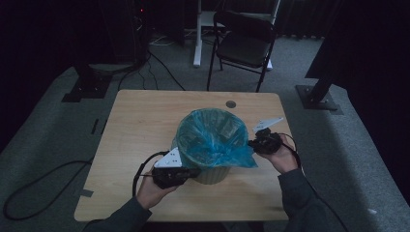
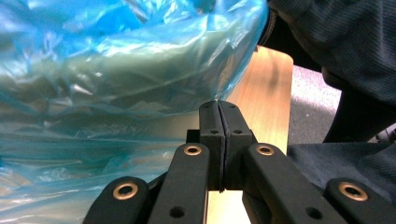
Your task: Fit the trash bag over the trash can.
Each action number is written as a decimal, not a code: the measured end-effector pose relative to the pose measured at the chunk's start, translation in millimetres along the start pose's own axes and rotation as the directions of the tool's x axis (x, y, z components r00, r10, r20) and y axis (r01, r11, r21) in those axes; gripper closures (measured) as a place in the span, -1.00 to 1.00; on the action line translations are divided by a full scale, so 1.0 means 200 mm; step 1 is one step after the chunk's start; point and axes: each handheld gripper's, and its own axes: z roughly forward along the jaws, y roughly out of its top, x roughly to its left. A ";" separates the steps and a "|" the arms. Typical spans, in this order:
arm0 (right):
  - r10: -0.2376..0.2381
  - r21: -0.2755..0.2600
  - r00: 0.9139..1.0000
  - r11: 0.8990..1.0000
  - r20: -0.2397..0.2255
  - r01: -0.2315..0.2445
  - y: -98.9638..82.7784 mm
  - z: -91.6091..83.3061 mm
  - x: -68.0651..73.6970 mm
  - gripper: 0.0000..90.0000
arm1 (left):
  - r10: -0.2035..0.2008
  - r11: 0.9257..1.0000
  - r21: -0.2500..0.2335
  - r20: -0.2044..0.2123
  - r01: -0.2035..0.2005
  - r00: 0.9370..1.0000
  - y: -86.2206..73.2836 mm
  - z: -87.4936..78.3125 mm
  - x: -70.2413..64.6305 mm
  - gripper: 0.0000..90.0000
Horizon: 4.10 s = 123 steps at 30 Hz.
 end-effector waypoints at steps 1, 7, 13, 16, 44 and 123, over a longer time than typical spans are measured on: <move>0.000 0.000 1.000 1.000 0.000 0.000 0.00 0.00 0.00 0.99 | 0.000 1.000 0.000 0.000 0.000 1.000 0.00 0.00 0.00 0.99; -0.013 -0.037 1.000 0.999 -0.021 0.012 0.01 -0.03 0.02 0.96 | -0.021 0.999 0.038 -0.017 0.021 1.000 -0.04 0.03 0.04 1.00; -0.012 -0.030 1.000 0.999 -0.026 0.011 -0.01 -0.02 0.02 0.96 | -0.028 0.999 0.044 -0.025 0.029 0.999 -0.05 0.03 0.06 1.00; -0.005 -0.024 1.000 1.000 -0.026 0.004 -0.02 -0.01 0.01 0.96 | -0.019 0.999 0.049 -0.032 0.020 0.999 -0.05 0.03 0.05 1.00; 0.029 -0.002 1.000 1.000 -0.008 -0.029 -0.11 0.00 -0.01 0.94 | -0.067 0.993 0.088 -0.068 0.073 0.995 -0.12 0.03 0.10 0.99; 0.028 -0.073 0.999 0.997 -0.021 -0.030 -0.14 -0.01 -0.01 0.54 | 0.164 0.985 0.069 -0.067 -0.159 0.984 0.53 -0.05 0.34 0.50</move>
